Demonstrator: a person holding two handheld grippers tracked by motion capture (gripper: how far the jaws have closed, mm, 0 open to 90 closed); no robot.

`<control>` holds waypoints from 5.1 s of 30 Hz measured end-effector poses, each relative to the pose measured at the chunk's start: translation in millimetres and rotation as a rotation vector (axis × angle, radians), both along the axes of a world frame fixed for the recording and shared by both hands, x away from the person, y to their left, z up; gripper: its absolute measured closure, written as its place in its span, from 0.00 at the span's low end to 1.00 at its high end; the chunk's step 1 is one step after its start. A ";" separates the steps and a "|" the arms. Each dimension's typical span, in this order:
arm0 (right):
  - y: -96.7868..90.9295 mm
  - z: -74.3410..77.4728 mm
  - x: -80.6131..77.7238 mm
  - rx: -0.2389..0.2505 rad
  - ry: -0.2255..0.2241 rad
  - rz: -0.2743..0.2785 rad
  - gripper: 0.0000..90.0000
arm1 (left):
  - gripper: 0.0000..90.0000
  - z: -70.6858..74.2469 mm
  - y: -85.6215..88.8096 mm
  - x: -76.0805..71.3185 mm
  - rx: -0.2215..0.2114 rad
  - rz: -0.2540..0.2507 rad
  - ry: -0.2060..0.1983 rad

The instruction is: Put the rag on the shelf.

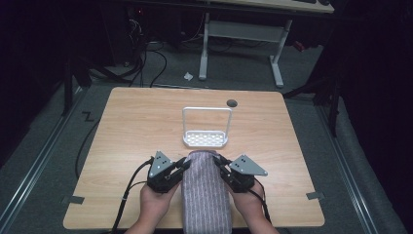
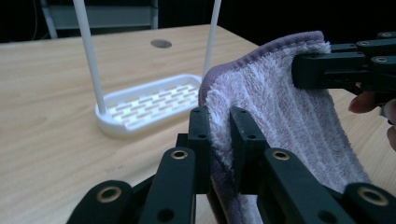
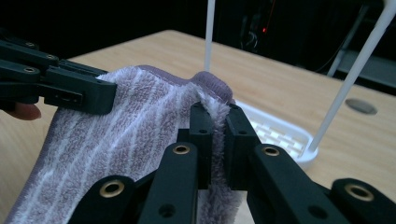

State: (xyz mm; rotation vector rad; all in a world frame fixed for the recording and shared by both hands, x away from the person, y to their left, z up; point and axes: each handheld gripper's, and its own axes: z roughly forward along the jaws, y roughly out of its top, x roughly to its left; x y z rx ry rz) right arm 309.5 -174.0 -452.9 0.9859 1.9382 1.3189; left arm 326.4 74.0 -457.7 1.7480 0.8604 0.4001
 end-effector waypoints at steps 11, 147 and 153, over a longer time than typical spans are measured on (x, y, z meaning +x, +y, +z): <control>-6.2 28.8 8.3 0.053 -0.072 -0.025 0.93 | 0.89 33.8 -6.1 7.6 -0.023 -0.016 -0.073; -18.0 92.2 229.4 0.002 0.034 -0.184 0.71 | 0.65 95.3 -27.8 228.1 0.087 0.112 -0.030; -19.0 93.0 229.5 -0.011 0.054 -0.175 0.70 | 0.59 99.6 -23.3 223.2 0.061 0.123 -0.042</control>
